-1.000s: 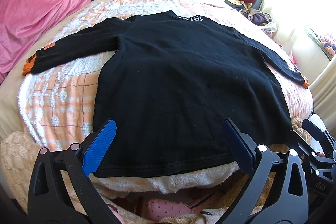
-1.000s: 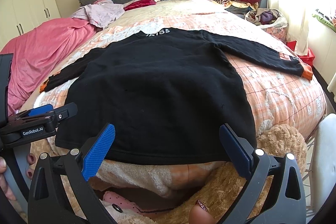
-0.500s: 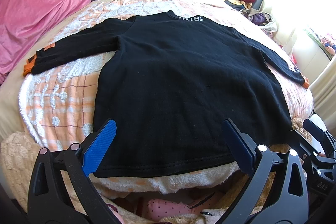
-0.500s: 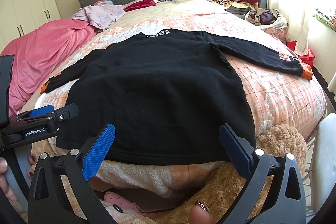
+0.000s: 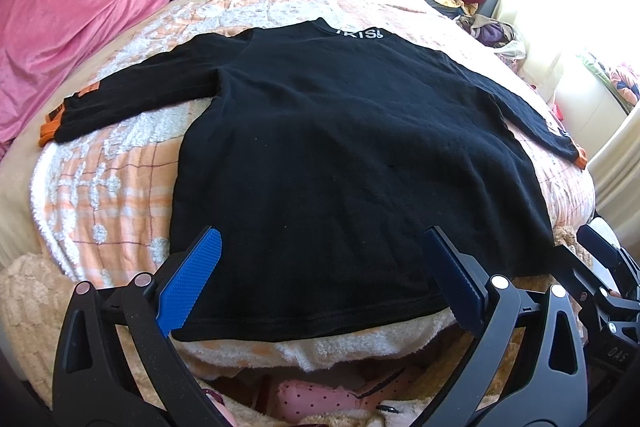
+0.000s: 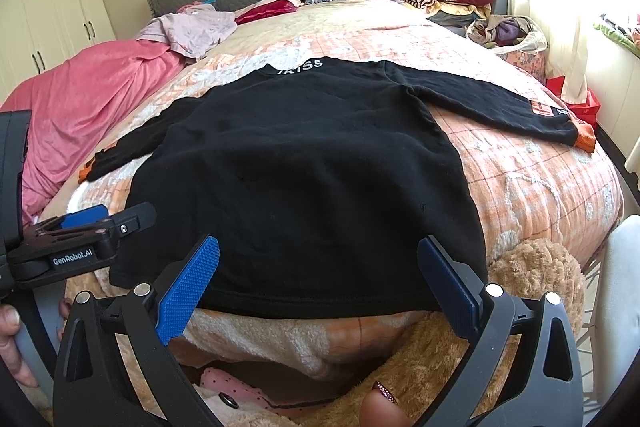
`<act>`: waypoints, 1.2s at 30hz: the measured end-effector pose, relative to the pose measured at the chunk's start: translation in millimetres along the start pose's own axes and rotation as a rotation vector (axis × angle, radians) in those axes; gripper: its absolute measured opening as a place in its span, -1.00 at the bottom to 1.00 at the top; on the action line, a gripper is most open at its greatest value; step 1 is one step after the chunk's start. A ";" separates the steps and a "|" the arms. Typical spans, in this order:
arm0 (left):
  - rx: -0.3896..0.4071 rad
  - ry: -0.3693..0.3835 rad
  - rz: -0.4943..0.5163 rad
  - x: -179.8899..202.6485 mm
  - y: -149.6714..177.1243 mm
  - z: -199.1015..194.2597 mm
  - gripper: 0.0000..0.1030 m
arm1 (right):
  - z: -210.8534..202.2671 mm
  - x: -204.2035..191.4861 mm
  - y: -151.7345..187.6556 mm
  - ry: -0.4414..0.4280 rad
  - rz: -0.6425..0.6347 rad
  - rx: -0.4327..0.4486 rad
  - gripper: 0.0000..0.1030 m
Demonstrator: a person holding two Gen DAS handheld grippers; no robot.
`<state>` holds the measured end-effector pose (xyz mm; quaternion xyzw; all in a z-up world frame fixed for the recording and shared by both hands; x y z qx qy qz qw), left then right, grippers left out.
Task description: Fold small clothes
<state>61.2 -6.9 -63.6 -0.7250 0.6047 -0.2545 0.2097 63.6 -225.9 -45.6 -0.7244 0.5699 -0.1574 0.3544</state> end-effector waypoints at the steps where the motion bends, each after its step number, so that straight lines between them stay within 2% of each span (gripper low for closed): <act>1: 0.002 0.001 0.004 2.0 -1.1 0.5 0.84 | -0.3 1.3 -2.3 0.000 0.004 0.001 0.92; 19: -0.004 0.033 0.022 19.4 -38.7 19.8 0.84 | 13.9 35.2 -38.5 0.009 0.079 0.010 0.92; 32: 0.002 0.071 0.068 51.0 -87.3 39.7 0.84 | 24.4 79.1 -95.8 0.070 0.125 0.053 0.92; 36: -0.002 0.075 0.079 59.5 -102.2 45.8 0.84 | 24.5 87.9 -117.6 0.059 0.147 0.072 0.92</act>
Point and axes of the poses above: each gripper's, at about its wrist camera, not at the fingertips, and z roughly the way its jaws point, x to its right, y to its underside, the point moved 9 cm from there along z, roughly the way its jaws point
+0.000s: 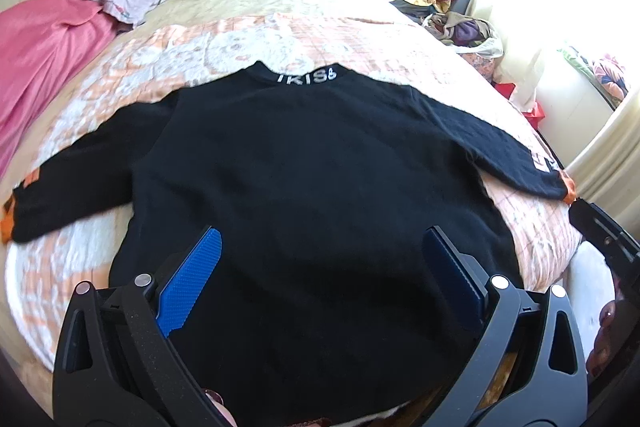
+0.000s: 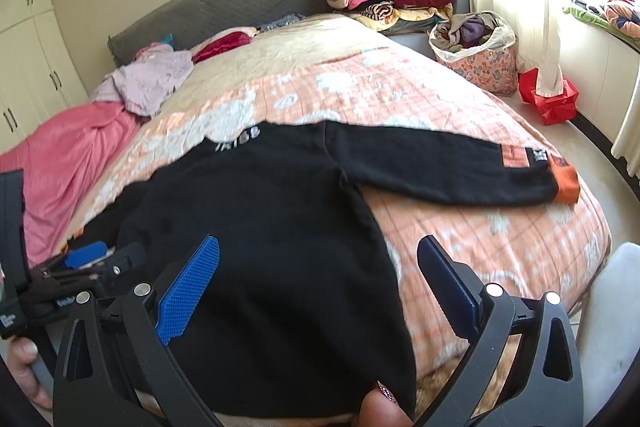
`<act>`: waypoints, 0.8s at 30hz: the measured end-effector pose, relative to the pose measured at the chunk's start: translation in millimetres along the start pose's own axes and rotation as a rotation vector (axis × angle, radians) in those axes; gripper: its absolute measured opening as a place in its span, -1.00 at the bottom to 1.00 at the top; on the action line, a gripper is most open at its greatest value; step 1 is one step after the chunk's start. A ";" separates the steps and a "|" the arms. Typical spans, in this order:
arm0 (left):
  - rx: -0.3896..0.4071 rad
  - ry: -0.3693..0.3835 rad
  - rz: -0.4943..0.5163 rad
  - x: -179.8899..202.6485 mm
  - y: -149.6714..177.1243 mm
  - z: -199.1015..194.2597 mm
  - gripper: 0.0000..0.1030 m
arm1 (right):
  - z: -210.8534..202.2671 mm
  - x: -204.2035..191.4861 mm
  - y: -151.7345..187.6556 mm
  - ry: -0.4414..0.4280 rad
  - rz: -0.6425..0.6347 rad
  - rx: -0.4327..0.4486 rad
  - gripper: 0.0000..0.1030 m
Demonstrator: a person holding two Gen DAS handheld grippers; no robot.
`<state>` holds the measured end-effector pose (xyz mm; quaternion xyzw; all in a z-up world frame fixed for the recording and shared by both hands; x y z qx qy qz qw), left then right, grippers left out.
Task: Fold small clothes
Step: 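Move the right tool to the orange cuff of the nearest sleeve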
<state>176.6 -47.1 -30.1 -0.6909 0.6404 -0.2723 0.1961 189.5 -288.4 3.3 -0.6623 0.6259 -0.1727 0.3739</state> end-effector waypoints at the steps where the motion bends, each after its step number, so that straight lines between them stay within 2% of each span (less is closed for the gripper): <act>1: -0.001 0.005 0.004 1.9 -5.3 1.8 0.84 | 0.8 0.8 -4.5 -0.005 0.001 0.003 0.92; 13: 0.005 0.036 0.009 22.0 -58.0 22.7 0.84 | 18.9 38.1 -61.1 0.002 0.118 0.033 0.92; 24: 0.005 0.059 -0.013 35.0 -90.0 42.8 0.84 | 38.8 97.7 -89.9 0.139 0.219 0.056 0.92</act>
Point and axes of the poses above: each gripper's, at about its wrist camera, not at the fingertips, and z roughly the way its jaws point, x to its right, y to its underside, the point moved 9 cm from there along z, roughly the way its jaws point
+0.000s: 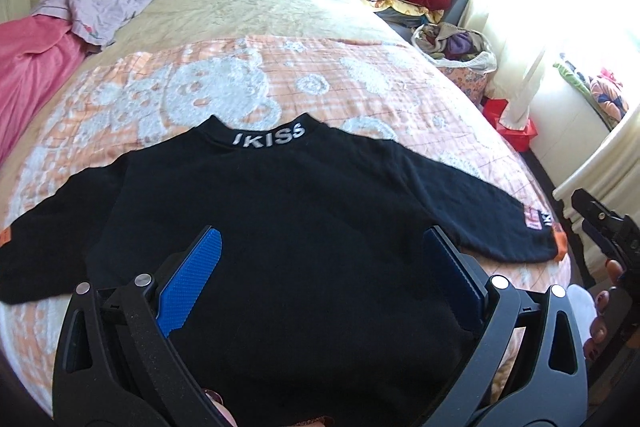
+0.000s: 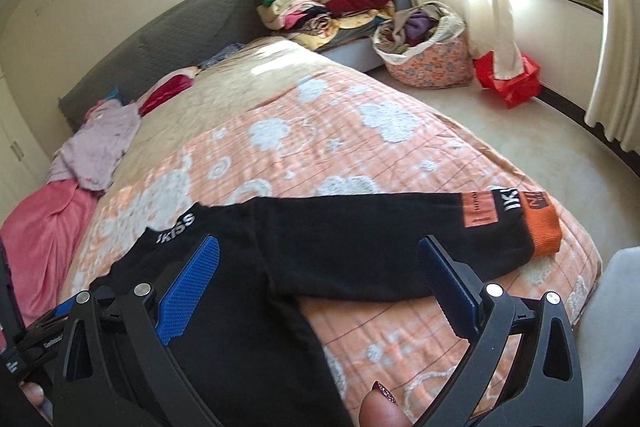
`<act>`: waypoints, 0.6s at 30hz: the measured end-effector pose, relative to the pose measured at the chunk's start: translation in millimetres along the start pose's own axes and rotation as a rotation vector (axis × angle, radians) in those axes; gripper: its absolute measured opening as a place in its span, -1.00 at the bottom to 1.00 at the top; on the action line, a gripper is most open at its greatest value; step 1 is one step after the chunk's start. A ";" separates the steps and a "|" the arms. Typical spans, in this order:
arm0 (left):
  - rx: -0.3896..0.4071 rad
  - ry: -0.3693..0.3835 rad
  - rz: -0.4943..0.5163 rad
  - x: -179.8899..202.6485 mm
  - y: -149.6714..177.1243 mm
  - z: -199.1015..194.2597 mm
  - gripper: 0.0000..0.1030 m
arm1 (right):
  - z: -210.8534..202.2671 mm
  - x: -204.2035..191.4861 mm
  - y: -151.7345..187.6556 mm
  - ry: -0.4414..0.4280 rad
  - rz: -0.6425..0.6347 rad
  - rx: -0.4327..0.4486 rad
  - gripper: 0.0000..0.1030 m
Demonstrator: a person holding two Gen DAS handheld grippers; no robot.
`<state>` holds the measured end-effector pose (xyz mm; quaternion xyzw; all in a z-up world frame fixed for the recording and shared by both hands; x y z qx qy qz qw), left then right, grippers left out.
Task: Fold small clothes
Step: 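Move the right tool to the orange cuff of the nearest sleeve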
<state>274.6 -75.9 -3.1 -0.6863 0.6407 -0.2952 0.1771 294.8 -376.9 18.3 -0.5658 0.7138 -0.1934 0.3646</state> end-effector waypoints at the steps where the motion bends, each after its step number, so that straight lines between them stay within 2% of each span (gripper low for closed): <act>1: 0.000 0.001 -0.002 1.4 -3.4 2.5 0.84 | 1.7 5.4 -1.3 0.012 0.011 0.001 0.92; 10: -0.009 0.003 -0.001 2.4 -20.6 21.4 0.84 | 22.1 88.6 -13.4 0.150 0.180 0.011 0.92; 18: -0.051 -0.017 -0.006 0.9 -21.8 51.6 0.84 | 30.3 147.9 1.4 0.236 0.284 -0.013 0.92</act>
Point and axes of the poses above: each gripper's, at about its wrist camera, not at the fingertips, and z roughly the way its jaws point, x to its right, y to its underside, the point moved 9 cm from there along z, roughly the way its jaws point
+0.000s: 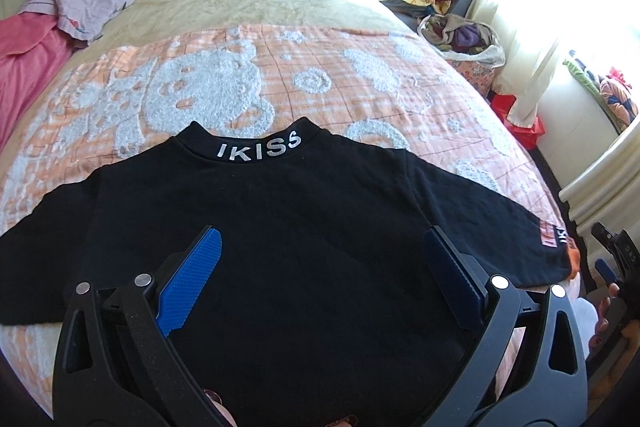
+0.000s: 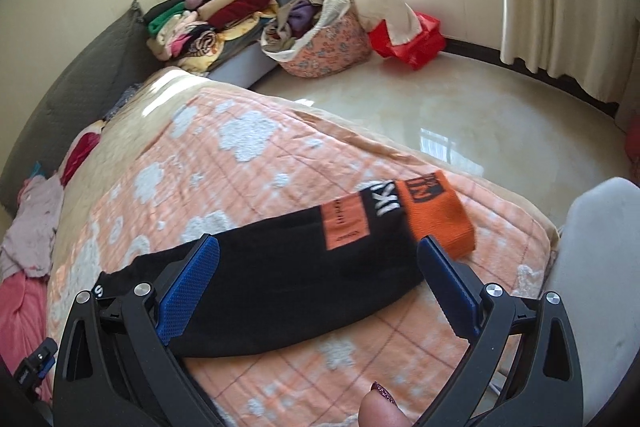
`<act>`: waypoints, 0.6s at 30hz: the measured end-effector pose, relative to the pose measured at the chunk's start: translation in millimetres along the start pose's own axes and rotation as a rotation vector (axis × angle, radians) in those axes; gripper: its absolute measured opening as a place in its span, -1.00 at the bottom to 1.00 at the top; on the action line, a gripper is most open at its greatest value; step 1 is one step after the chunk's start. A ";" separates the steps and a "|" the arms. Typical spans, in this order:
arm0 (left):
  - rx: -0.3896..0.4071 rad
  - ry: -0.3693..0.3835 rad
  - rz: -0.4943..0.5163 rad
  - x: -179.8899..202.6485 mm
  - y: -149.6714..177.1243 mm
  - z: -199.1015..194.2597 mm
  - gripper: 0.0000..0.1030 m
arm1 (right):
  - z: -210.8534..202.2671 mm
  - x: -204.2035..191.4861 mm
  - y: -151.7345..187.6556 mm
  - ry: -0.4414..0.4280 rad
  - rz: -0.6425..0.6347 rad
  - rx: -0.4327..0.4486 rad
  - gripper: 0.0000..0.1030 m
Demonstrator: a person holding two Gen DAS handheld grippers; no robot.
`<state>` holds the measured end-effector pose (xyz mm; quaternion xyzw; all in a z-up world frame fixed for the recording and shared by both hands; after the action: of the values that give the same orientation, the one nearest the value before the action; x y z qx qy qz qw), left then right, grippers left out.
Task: Fold small clothes
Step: 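Move the right tool to the orange cuff of the nearest sleeve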
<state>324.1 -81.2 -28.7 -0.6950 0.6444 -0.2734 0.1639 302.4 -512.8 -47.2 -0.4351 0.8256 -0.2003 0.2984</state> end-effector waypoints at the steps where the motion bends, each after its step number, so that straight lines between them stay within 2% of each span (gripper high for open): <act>1: -0.003 -0.001 0.003 0.4 0.4 3.1 0.84 | 1.8 6.5 0.3 0.006 0.013 -0.002 0.92; 9: -0.040 0.000 0.012 5.2 6.4 34.7 0.84 | 26.4 44.3 20.8 0.024 0.133 -0.072 0.92; 13: -0.064 -0.003 0.022 6.1 12.3 48.9 0.84 | 41.6 46.1 28.2 0.013 0.147 -0.113 0.92; 18: -0.093 0.015 0.014 4.8 20.7 64.0 0.84 | 67.5 45.4 35.8 0.047 0.160 -0.165 0.91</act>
<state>345.3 -96.3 -90.9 -0.6952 0.6627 -0.2469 0.1285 305.8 -536.2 -132.9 -0.3862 0.8781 -0.1173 0.2570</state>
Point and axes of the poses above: each gripper's, at about its wrist camera, not at the fingertips, and z roughly the way its jaws point, x to its right, y to its underside, the point moved 9 cm from there along z, roughly the way its jaws point
